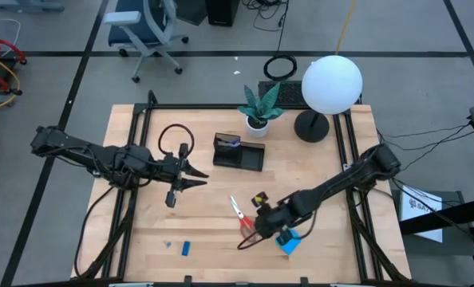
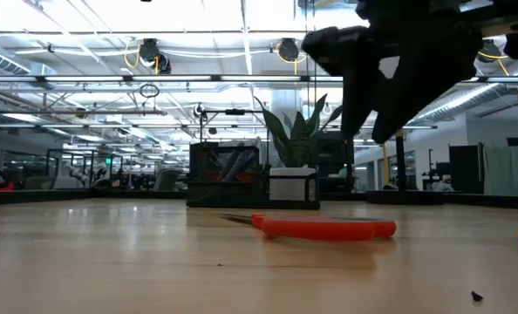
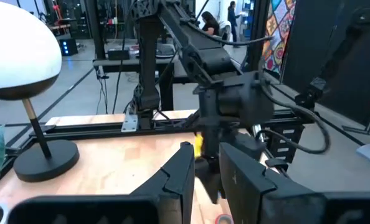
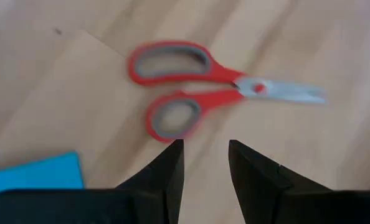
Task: Pick and place office supplies into organizer
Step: Put the red scissors into the black desk organizer
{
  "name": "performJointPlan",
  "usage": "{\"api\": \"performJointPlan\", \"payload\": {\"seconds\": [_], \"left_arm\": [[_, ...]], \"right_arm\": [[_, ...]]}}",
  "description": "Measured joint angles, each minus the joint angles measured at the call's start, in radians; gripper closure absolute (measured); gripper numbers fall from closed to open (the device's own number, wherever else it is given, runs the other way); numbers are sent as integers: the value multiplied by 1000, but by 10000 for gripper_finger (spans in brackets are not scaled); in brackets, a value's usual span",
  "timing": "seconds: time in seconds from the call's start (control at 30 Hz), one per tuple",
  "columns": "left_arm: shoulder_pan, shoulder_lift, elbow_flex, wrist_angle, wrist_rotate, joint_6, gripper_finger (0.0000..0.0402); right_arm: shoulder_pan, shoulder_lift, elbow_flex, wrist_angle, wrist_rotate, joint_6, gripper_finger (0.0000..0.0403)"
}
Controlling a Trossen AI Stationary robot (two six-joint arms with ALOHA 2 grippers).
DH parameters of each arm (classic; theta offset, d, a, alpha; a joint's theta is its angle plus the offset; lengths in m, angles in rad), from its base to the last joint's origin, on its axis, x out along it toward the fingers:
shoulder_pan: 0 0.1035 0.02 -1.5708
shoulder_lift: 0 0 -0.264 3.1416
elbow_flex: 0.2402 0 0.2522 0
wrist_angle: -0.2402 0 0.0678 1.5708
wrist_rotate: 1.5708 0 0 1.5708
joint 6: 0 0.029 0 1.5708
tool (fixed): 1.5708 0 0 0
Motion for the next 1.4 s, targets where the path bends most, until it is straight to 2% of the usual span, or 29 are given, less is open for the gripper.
{"api": "performJointPlan", "payload": {"seconds": [0.2, 0.63, 1.13, 1.4], "left_arm": [[0, -1, 0, -9, 2, 2, 320], [0, -1, 0, -8, 2, 4, 319], [0, -1, 1, -8, 3, 3, 320], [-1, -1, 1, -9, 4, 2, 320]], "right_arm": [[1, 110, 76, -38, -102, -16, 286], [13, 216, 87, -24, -134, -21, 286], [5, 223, 88, -81, -118, -13, 286], [6, 223, 88, -90, -54, 36, 286]]}}
